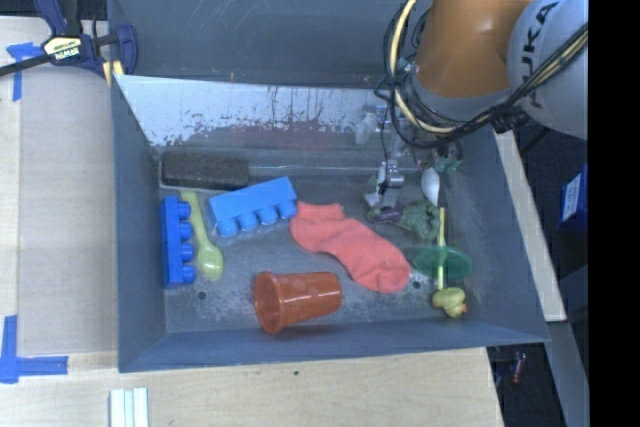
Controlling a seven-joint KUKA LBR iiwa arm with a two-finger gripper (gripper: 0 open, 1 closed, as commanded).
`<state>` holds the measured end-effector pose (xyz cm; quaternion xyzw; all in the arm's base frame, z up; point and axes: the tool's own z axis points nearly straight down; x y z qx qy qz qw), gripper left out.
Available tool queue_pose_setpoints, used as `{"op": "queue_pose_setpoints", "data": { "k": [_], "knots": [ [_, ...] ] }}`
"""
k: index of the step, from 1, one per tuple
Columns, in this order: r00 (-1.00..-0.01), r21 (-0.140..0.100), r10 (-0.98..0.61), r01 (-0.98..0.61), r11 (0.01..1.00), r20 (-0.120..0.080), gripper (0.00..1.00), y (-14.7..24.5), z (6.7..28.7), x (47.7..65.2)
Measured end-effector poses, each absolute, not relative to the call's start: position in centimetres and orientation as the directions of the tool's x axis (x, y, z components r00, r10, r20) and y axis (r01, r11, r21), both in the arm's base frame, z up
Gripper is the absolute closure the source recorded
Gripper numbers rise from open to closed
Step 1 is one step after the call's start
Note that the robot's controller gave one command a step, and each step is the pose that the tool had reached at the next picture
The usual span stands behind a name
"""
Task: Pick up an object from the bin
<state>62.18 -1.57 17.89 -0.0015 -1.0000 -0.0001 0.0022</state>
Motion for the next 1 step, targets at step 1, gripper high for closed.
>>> {"op": "queue_pose_setpoints", "data": {
  "k": [1],
  "knots": [
    [-1.0,0.0,0.003,0.003,1.0,-0.004,0.0,-1.58,18.42,62.32]
  ]
}}
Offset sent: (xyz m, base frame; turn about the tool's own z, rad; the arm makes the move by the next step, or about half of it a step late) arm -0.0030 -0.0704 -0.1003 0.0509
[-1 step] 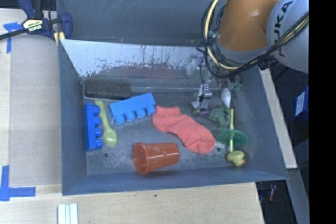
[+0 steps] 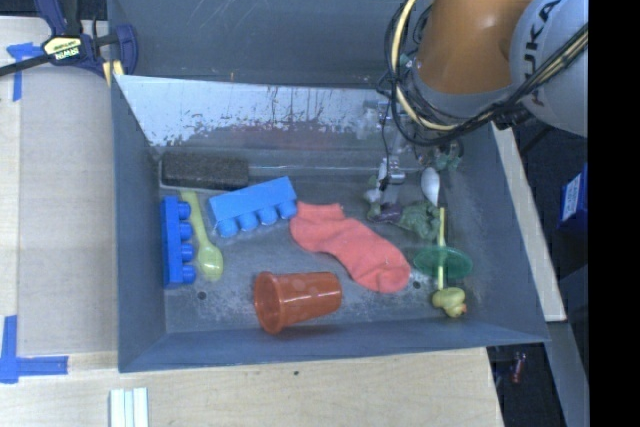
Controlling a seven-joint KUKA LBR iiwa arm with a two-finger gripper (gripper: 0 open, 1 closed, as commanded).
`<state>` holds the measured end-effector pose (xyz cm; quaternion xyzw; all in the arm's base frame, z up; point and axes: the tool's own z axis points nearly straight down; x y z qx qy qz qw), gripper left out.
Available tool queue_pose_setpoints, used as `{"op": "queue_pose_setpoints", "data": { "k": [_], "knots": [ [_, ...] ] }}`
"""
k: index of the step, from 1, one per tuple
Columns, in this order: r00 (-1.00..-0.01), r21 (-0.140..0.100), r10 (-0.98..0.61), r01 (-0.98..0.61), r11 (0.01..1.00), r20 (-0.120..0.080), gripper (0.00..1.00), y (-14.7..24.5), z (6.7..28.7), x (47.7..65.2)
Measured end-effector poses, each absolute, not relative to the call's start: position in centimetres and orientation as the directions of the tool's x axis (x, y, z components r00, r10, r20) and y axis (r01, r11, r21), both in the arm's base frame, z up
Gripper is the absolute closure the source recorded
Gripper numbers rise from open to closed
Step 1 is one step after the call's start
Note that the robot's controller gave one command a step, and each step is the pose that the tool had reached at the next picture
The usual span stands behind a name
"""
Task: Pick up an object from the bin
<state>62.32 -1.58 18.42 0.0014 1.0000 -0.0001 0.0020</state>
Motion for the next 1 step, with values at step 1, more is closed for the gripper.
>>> {"op": "queue_pose_setpoints", "data": {
  "k": [1],
  "knots": [
    [-0.999,0.0,0.039,0.039,0.999,-0.008,0.0,-6.62,11.04,62.13]
  ]
}}
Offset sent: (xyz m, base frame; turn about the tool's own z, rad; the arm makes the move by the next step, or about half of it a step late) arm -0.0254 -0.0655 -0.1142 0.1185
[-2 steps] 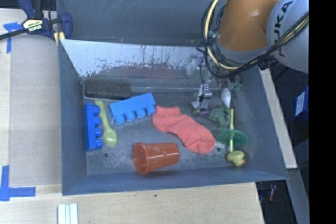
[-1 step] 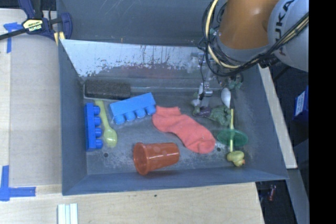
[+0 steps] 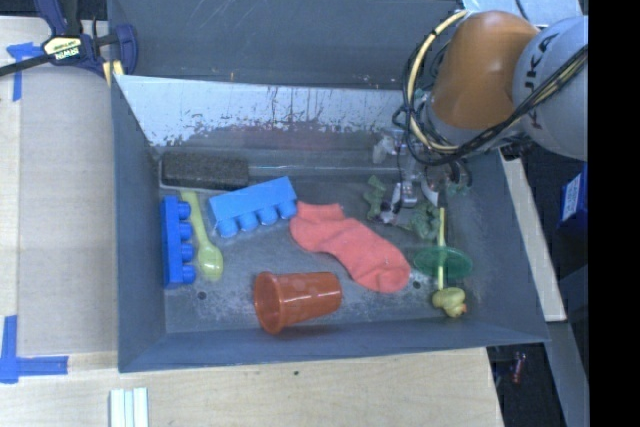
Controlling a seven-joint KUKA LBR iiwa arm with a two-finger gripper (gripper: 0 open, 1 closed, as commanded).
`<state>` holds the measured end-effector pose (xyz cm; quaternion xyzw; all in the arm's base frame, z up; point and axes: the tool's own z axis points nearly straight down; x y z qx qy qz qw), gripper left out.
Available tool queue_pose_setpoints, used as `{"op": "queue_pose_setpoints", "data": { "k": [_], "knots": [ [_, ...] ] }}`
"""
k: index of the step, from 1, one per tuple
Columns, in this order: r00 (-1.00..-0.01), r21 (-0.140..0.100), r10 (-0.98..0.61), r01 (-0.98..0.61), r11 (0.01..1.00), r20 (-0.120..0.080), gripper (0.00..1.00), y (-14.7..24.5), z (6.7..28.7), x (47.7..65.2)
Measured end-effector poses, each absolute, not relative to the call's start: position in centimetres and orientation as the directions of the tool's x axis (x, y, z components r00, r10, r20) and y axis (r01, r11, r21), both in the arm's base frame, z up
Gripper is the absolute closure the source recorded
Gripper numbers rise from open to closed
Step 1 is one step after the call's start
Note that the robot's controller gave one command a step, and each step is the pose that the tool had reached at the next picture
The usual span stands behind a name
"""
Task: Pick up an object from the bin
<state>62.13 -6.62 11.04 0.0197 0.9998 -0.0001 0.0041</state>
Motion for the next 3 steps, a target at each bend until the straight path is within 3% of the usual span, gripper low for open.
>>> {"op": "queue_pose_setpoints", "data": {
  "k": [1,3],
  "knots": [
    [-0.993,0.002,0.121,0.121,0.993,-0.016,1.0,-8.2,7.03,59.83],
    [-0.983,0.003,0.185,0.185,0.983,-0.016,1.0,-8.07,7.05,59.74]
  ]
}}
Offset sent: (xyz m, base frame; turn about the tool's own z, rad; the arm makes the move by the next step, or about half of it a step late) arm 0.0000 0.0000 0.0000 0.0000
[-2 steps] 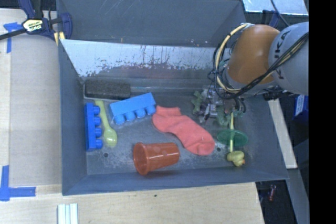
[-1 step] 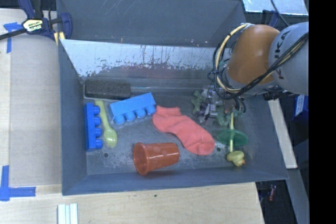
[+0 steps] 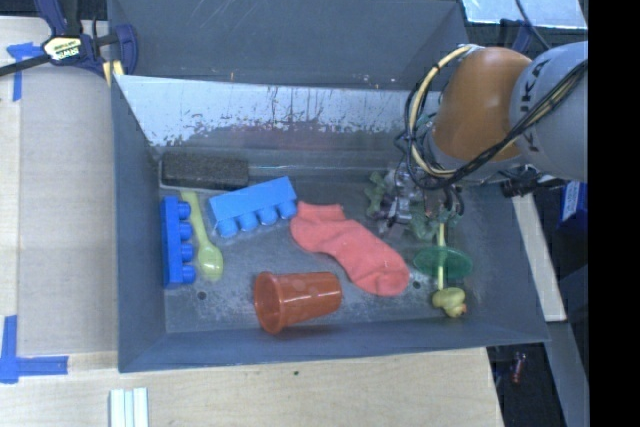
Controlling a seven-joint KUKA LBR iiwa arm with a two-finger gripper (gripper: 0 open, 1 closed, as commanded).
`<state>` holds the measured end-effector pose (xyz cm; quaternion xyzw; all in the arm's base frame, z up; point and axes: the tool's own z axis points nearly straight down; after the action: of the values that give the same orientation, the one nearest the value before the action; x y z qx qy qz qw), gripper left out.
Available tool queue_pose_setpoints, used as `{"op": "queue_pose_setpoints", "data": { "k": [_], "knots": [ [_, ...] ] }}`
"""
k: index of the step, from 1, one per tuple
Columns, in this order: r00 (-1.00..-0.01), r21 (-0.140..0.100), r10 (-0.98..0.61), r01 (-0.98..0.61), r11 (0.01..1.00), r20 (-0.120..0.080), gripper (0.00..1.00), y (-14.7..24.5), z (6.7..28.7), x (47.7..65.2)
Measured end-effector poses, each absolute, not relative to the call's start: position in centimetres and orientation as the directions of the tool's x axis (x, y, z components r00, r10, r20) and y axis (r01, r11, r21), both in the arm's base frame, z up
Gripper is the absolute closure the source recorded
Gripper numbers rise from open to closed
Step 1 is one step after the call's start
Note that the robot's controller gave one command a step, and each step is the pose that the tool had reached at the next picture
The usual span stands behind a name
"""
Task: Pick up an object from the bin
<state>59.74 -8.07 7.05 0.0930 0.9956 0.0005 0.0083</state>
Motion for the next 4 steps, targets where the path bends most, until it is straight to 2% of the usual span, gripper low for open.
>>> {"op": "queue_pose_setpoints", "data": {
  "k": [1,2,3,4],
  "knots": [
    [-0.976,0.004,0.218,0.218,0.976,-0.011,1.0,-8.2,13.2,59.9],
    [-0.973,0.004,0.231,0.231,0.973,-0.02,1.0,-8.4,12.0,60.0],
    [-0.978,0.003,0.21,0.21,0.978,-0.009,1.0,-9.0,16.7,60.0],
    [-0.968,0.004,0.252,0.252,0.968,-0.016,1.0,-10.0,12.8,61.2]
  ]
}}
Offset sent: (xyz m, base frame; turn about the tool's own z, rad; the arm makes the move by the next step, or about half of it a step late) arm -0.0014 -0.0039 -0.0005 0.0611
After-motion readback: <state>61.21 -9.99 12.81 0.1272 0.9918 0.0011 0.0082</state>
